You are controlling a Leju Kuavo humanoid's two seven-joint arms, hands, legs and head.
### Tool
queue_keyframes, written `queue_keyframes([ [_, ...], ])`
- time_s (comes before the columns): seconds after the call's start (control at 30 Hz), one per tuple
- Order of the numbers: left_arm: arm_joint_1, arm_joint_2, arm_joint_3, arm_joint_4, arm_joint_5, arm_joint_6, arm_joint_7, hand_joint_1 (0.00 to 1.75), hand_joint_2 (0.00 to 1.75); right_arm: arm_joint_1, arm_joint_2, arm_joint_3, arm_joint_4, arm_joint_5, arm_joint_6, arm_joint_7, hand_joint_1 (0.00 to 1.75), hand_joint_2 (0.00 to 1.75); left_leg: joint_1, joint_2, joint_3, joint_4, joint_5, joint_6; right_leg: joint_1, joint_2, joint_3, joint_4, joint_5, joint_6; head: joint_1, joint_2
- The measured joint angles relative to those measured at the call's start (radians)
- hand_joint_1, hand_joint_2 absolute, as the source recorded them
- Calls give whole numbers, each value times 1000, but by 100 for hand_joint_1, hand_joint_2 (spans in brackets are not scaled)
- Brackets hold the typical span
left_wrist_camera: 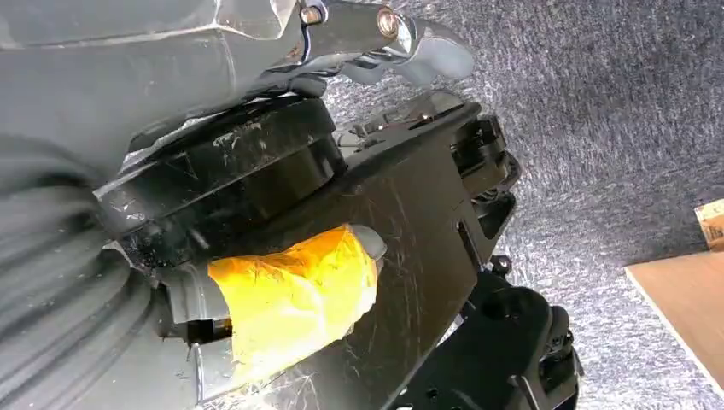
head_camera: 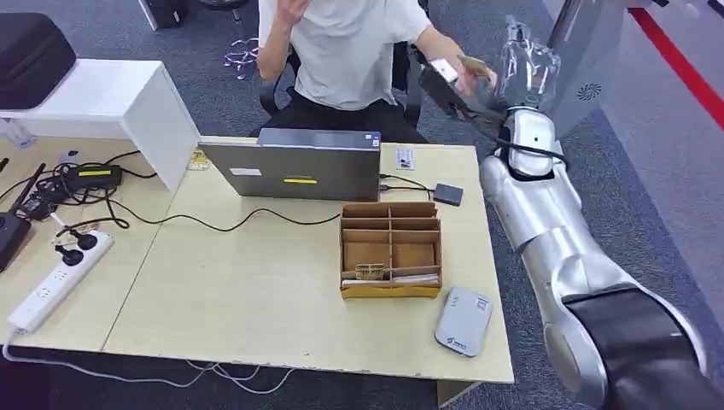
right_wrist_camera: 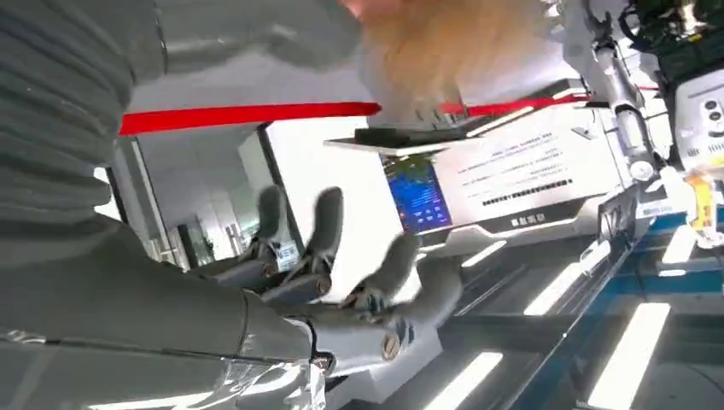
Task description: Pass the card to the sensor for recognition and then transmit it.
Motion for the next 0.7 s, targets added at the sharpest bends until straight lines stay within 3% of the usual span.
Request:
queue_keyframes([
  [0.3,0,0,0,-1,16,6,4,0,175,40,-115,-18,39,-42,-16,26,0,175,0,-2,0,1,0,1,0,-2,0,-1,0,0,0,0],
  [0.5,1,0,0,-1,21,7,-2,0,175,178,-266,-102,68,-127,-63,24,0,175,0,-8,-2,1,-1,2,0,-9,3,-3,-1,3,0,0],
  [0.6,2,0,0,-1,21,6,-4,0,175,241,-303,-135,80,-132,-79,17,0,175,-1,-5,-3,1,-2,4,-1,-5,1,-3,-1,3,0,0],
  [0.7,3,12,0,-2,15,-21,-24,0,175,281,-325,-153,90,-122,-69,58,0,175,-1,-4,-1,1,-2,4,0,-3,0,-3,-1,3,0,0],
])
